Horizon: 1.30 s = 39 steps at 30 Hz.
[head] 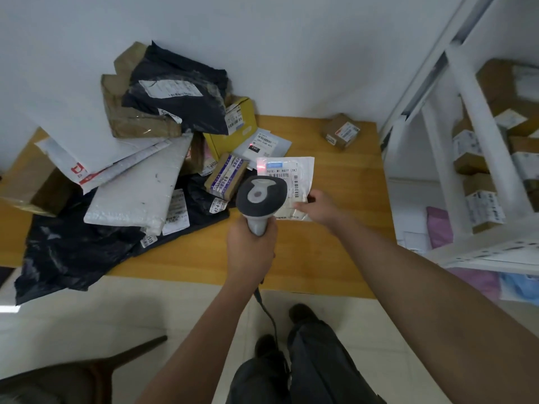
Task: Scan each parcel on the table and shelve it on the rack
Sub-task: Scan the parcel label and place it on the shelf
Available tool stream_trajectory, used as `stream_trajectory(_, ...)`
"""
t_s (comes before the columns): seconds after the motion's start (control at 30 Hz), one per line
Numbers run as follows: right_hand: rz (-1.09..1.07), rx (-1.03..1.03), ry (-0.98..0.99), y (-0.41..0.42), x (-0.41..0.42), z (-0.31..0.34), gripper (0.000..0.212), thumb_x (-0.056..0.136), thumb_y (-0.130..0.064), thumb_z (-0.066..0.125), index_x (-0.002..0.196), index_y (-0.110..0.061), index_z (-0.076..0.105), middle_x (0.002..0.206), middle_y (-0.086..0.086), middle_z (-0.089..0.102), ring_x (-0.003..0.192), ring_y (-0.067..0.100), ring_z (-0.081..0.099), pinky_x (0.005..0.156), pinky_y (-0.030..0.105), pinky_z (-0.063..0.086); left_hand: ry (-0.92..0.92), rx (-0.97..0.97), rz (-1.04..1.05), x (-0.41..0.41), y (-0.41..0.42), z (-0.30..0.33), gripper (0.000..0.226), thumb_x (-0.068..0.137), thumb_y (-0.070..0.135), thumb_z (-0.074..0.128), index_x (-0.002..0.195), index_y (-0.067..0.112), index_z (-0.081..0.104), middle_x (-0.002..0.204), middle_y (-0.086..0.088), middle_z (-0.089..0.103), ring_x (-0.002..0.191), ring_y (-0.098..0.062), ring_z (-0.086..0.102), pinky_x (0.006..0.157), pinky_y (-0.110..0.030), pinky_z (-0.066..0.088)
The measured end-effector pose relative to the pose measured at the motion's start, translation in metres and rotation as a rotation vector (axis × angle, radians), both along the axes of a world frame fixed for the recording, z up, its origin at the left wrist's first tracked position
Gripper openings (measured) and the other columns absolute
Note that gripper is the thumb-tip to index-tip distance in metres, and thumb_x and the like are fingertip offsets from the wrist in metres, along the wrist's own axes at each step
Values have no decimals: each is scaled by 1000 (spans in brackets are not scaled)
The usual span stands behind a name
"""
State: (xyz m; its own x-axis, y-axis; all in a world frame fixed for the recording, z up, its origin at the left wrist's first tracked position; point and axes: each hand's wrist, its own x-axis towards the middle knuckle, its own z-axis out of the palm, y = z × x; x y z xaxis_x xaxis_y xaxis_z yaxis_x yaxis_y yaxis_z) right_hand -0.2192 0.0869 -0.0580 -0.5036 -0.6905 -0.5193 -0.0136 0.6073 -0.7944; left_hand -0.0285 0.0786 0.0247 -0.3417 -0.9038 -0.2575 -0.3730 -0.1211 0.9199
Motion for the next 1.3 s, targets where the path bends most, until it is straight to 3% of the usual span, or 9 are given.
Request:
stream_trajectory(0.1,-7,-15,10,7,6,5,28,91,-12,66,119,-10,61,110,3,67,80,8,63,58,17,46,-18,-17,-19,2,13,0,34,95,15,60,72,-9,52,61,-27,52,52,-25,51,48,-30,41)
stream_trajectory(0.33,-13,-39,36,23,17,19,21,93,-14,65,113,-14,60,101,-3,64,71,0,58,46,8,41,-38,-30,-26,8,32,8,32,95,16,59,69,1,49,58,-16,49,55,-26,52,49,-32,39)
stream_trajectory(0.57,3,-55,35,34,17,28,18,90,-15,67,107,-15,61,93,-5,64,71,2,58,52,14,42,-42,-57,17,3,57,19,33,94,16,60,66,8,43,56,-8,45,54,-27,53,50,-34,42)
stream_trajectory(0.77,22,-100,-52,54,4,34,18,90,-13,69,106,-13,63,91,-5,66,72,1,61,50,11,43,-39,-107,89,-15,91,28,33,93,14,59,66,4,44,56,-13,45,63,-45,59,50,-33,39)
stream_trajectory(0.87,50,-90,-50,70,-4,34,15,90,-15,69,103,-15,62,91,-5,65,71,1,60,51,13,43,-47,-107,130,-26,113,31,32,94,16,60,67,3,46,58,-15,48,66,-45,60,52,-35,41)
stream_trajectory(1.0,106,-84,-35,89,-11,34,23,91,-12,66,114,-9,62,84,-9,61,70,0,55,52,14,40,-66,-112,175,-38,141,36,33,93,18,60,67,5,45,56,-12,48,67,-44,61,53,-36,43)
stream_trajectory(1.2,118,-90,-71,113,-15,35,29,92,-11,65,121,-7,61,104,0,62,71,-1,55,52,14,41,-85,-99,216,-44,173,40,35,92,17,60,65,7,42,57,-12,46,57,-29,53,52,-33,39)
stream_trajectory(1.3,99,-88,-75,123,-14,35,30,91,-14,68,119,-8,61,103,1,65,71,0,57,48,11,41,-90,-113,211,-42,184,42,33,92,17,60,67,5,42,57,-14,46,57,-36,55,50,-33,37)
